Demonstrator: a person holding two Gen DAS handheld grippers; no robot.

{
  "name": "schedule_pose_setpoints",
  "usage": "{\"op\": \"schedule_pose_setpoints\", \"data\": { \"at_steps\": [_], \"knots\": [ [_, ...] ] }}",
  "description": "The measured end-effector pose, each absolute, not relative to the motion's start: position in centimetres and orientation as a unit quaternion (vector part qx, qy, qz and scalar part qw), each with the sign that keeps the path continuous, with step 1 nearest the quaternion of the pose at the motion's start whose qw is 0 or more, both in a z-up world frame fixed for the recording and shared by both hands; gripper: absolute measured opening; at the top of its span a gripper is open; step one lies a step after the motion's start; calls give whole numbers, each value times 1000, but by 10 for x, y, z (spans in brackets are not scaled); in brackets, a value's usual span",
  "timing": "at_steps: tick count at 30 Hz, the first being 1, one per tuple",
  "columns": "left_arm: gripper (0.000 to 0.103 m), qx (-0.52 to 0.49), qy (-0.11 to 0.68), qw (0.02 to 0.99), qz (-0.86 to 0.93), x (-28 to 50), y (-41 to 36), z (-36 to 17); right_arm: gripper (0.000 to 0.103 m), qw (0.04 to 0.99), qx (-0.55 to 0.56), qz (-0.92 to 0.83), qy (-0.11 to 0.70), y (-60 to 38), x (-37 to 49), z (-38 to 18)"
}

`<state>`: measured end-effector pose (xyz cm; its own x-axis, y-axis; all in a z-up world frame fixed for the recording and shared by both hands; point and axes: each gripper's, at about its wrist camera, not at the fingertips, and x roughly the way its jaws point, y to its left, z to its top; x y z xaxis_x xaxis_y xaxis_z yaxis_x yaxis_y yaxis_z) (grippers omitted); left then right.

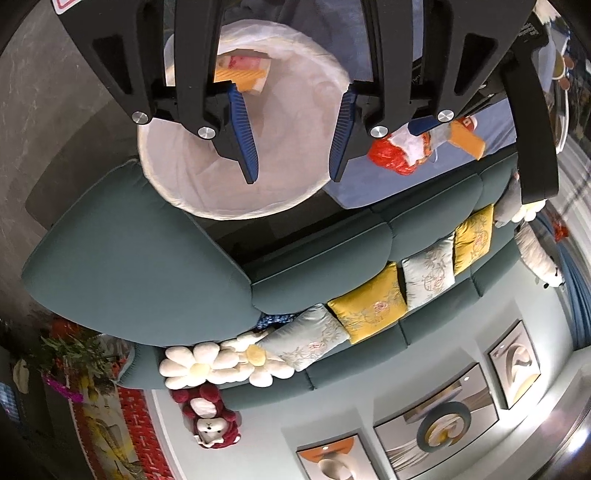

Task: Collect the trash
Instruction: 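Move both tools back over the remaining trash on the table, then grasp the white textured wipe with the right tool while the left tool grasps another orange foam sleeve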

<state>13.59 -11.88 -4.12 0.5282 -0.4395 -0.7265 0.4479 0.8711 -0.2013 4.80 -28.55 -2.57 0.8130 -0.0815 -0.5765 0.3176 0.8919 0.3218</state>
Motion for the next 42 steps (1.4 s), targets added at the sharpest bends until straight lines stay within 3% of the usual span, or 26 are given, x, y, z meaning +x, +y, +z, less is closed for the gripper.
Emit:
{"op": "schedule_pose_setpoints", "data": {
  "at_steps": [9, 20, 24, 27, 42],
  "knots": [
    [63, -11, 408, 891, -201, 145, -64, -35, 46, 934, 189, -75, 294, -248, 62, -19],
    [65, -44, 408, 902, -134, 158, 14, -37, 46, 934, 168, -29, 315, -189, 84, -22],
    [72, -45, 400, 909, -107, 161, 39, -39, 50, 931, 160, -14, 327, -168, 95, -27],
    [73, -54, 401, 910, -94, 167, 58, -40, 55, 928, 155, -6, 338, -154, 104, -34],
    [76, -68, 398, 914, -31, 223, 119, -60, 56, 905, 144, 9, 401, -109, 162, -92]
  ]
}}
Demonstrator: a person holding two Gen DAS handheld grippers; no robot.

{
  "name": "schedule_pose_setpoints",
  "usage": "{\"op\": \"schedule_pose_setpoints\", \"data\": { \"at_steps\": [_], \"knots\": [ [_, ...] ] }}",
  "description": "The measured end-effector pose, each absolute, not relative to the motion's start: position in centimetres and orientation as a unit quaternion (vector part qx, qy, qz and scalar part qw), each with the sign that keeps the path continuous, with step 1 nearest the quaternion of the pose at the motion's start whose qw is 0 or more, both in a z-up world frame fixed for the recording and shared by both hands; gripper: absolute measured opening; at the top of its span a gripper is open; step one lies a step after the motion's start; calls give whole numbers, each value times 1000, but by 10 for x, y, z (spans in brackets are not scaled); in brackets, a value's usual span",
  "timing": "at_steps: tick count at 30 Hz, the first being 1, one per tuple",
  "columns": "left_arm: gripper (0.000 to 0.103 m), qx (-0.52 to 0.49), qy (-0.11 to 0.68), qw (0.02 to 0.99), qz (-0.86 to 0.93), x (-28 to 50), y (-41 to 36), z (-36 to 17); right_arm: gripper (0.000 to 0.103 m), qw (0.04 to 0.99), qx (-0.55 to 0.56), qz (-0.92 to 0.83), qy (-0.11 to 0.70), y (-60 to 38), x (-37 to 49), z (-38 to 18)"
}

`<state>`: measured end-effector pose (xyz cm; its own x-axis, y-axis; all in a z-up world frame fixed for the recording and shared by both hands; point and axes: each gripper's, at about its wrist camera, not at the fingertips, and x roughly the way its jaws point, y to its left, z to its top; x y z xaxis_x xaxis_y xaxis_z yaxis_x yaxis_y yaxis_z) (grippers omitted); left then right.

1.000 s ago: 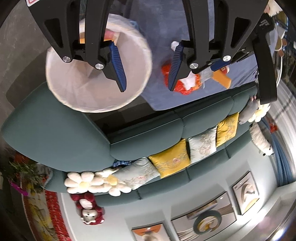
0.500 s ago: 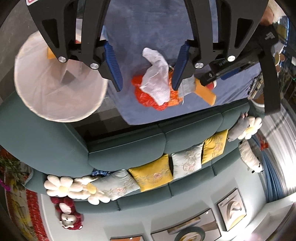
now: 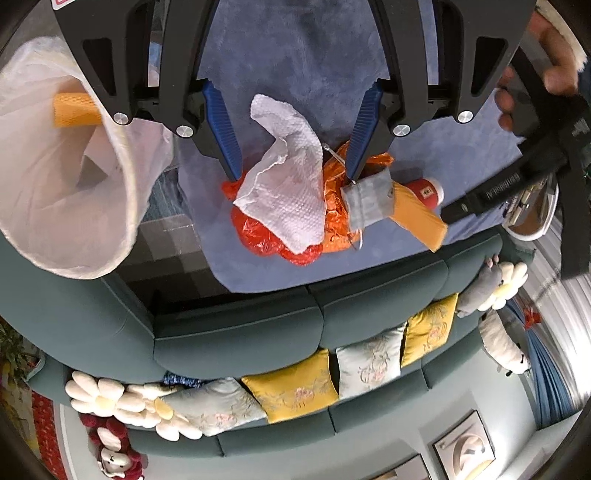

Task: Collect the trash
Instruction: 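Grasp the white textured wipe with the right tool while the left tool grasps another orange foam sleeve, then lift the wipe and foam sleeve toward the wastebasket with both tools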

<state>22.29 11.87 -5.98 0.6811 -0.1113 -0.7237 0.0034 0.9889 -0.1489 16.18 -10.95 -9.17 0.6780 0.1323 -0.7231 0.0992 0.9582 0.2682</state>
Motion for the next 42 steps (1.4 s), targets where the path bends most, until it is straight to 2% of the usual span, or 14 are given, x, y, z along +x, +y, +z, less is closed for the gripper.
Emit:
{"op": "schedule_pose_setpoints", "data": {
  "at_steps": [11, 17, 20, 22, 23, 25, 27, 30, 35, 42],
  "knots": [
    [73, -69, 413, 908, -26, 270, 121, -80, 61, 890, 141, -3, 433, -107, 199, -128],
    [45, -74, 428, 900, -34, 280, 124, -90, 61, 882, 143, -10, 448, -105, 207, -147],
    [19, -73, 432, 898, -34, 280, 127, -91, 61, 881, 146, -5, 450, -102, 207, -151],
    [10, -75, 438, 895, -37, 278, 129, -92, 60, 881, 144, -3, 451, -99, 205, -152],
    [10, -73, 435, 897, -35, 277, 129, -91, 59, 881, 142, -1, 451, -97, 205, -152],
    [9, -69, 427, 901, -35, 271, 130, -87, 49, 881, 140, 2, 452, -95, 203, -152],
    [9, -70, 423, 903, -37, 266, 130, -83, 28, 879, 140, 6, 456, -94, 203, -151],
    [9, -73, 410, 908, -39, 256, 132, -70, 7, 877, 145, 12, 458, -94, 201, -146],
    [9, -79, 388, 918, -41, 239, 135, -45, 3, 890, 156, 32, 427, -93, 188, -114],
    [9, -85, 353, 930, -55, 220, 128, -1, 2, 915, 158, 46, 368, -97, 170, -58]
  ]
}}
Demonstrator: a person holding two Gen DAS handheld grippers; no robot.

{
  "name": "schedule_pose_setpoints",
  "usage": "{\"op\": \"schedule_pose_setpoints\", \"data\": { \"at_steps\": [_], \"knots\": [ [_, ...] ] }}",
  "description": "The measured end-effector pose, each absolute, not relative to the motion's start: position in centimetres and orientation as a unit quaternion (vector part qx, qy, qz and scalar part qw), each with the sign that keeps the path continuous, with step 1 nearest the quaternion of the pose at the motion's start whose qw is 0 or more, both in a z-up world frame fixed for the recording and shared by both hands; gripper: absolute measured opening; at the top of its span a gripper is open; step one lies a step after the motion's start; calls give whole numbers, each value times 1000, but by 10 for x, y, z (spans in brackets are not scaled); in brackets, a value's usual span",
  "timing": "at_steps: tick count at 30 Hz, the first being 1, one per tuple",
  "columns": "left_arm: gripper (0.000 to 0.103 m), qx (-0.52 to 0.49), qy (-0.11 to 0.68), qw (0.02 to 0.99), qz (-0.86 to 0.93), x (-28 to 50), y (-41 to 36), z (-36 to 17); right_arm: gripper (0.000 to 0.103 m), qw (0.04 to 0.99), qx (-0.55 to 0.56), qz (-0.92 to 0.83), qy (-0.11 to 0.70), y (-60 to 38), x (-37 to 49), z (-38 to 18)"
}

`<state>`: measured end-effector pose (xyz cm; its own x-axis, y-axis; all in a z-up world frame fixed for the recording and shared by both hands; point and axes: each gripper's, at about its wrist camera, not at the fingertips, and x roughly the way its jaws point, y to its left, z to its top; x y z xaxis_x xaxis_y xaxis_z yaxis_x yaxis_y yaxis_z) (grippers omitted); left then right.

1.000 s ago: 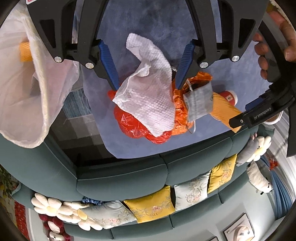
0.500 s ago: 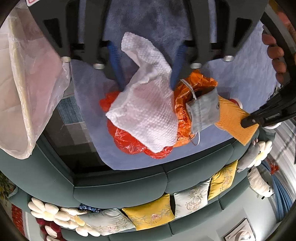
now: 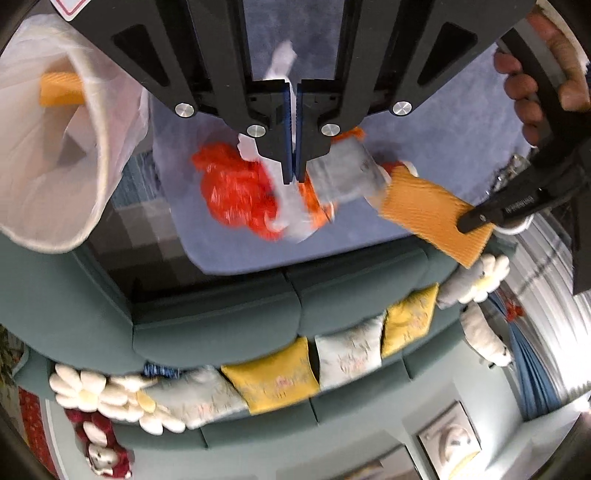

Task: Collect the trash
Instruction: 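Lift the wipe and foam sleeve toward the wastebasket with both tools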

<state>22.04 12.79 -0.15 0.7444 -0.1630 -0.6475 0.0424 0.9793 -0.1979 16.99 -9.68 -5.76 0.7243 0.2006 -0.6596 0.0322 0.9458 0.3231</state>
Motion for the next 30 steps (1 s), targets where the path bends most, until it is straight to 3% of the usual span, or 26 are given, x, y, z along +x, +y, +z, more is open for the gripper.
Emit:
{"op": "schedule_pose_setpoints", "data": {
  "at_steps": [15, 30],
  "knots": [
    [9, -57, 315, 935, -150, 170, 36, 59, 2, 950, 155, 18, 271, -159, 115, 32],
    [9, -15, 333, 904, -268, 123, -102, 57, 2, 948, 159, -85, 262, -266, 55, 31]
  ]
}}
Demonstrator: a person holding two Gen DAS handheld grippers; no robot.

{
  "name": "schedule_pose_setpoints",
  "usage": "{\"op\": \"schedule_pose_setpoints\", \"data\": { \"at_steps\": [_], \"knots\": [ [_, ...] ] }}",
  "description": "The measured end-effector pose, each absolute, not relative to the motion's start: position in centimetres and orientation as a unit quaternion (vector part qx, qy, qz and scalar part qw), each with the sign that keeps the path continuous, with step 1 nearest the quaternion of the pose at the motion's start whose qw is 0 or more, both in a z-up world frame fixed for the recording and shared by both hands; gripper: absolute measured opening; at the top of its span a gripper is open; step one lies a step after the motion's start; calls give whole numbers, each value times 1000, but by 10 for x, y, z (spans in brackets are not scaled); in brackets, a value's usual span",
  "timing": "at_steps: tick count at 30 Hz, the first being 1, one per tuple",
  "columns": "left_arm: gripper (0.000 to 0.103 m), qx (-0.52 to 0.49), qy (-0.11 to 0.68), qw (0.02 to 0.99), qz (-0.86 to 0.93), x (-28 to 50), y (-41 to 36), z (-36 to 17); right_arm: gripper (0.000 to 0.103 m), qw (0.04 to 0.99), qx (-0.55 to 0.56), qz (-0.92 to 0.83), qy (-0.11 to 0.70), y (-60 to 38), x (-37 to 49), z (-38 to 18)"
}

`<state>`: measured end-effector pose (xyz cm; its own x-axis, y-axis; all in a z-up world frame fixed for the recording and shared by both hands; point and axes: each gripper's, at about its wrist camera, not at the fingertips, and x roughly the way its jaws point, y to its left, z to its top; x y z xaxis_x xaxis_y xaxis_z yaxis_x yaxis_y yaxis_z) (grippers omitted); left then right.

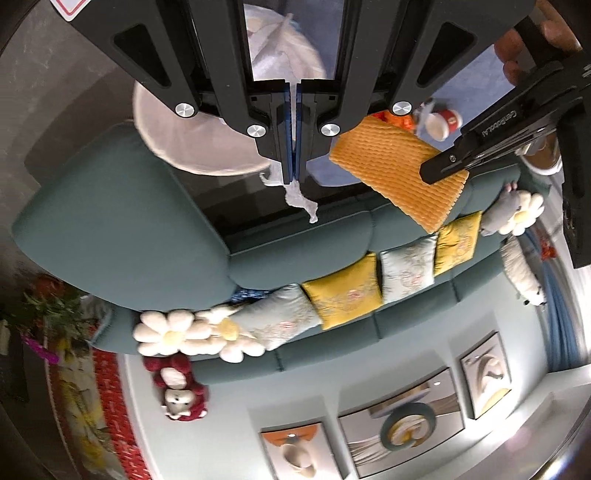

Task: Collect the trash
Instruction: 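Lift the wipe and foam sleeve toward the wastebasket with both tools, then open both tools over the wastebasket to drop the wipe and sleeve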

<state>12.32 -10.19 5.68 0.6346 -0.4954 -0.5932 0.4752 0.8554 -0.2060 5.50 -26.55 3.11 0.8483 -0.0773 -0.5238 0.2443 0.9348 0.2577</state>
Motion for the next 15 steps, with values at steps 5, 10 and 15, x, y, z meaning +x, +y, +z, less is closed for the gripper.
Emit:
{"op": "schedule_pose_setpoints", "data": {
  "at_steps": [5, 10, 15],
  "knots": [
    [9, -1, 349, 891, -289, 115, -133, 45, 2, 943, 170, -104, 265, -291, 43, 22],
    [9, 9, 365, 881, -301, 112, -156, 34, 2, 940, 177, -109, 270, -303, 40, 13],
    [10, 18, 373, 877, -304, 109, -169, 28, 2, 939, 180, -111, 270, -308, 39, 11]
  ]
}}
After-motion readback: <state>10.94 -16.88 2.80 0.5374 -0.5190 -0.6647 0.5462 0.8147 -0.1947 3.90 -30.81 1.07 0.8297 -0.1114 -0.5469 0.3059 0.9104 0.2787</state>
